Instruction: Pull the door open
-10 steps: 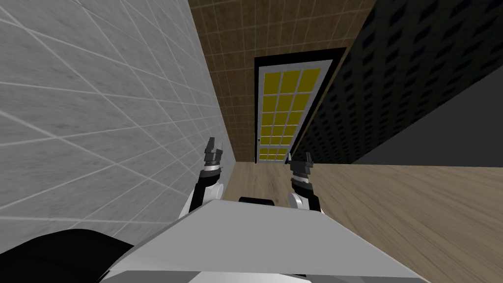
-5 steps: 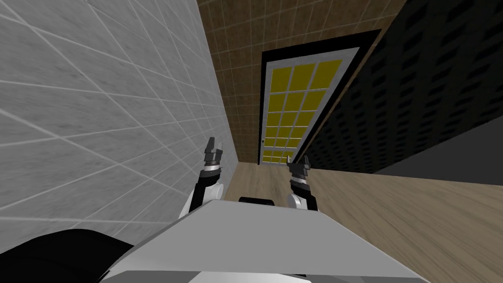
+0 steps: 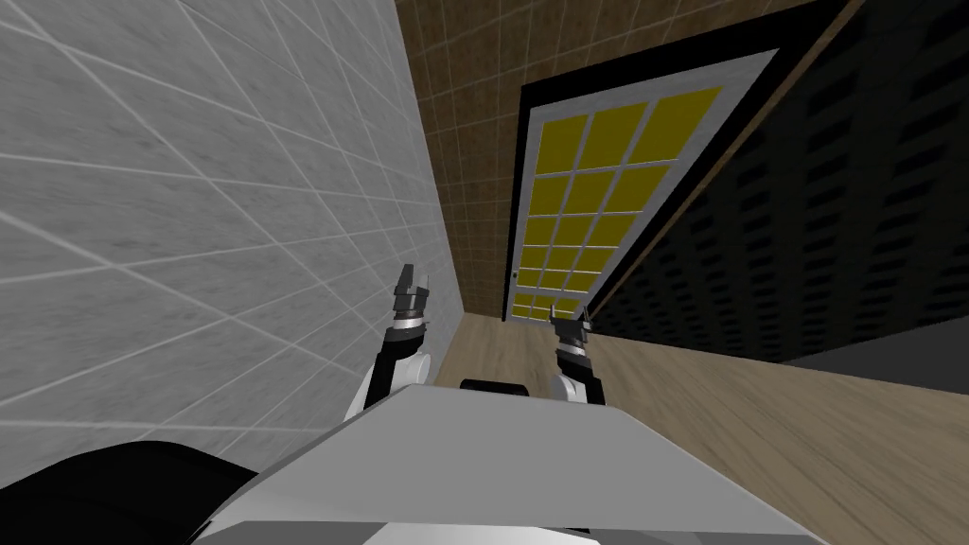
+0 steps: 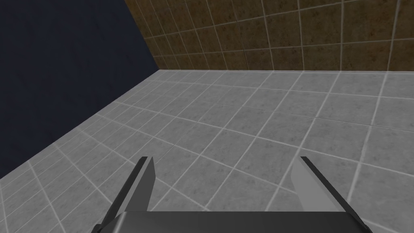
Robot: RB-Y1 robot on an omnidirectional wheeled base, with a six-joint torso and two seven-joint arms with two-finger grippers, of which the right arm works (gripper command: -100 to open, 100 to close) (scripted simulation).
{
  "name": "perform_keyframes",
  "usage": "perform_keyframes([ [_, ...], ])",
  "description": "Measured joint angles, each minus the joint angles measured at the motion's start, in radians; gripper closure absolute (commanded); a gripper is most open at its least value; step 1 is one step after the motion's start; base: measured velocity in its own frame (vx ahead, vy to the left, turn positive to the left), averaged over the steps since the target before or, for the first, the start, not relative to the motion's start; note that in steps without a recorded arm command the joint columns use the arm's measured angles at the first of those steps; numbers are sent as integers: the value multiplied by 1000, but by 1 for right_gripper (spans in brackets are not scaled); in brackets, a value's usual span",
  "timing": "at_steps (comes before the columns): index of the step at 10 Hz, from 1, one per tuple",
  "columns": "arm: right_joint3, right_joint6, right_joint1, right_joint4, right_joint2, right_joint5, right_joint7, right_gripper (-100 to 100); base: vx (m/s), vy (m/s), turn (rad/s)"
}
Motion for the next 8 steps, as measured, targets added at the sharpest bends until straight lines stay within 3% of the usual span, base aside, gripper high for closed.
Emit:
perform_keyframes([
  [8,11,-53,-59,215,-16,-131,-142,-100,103,-15,156],
])
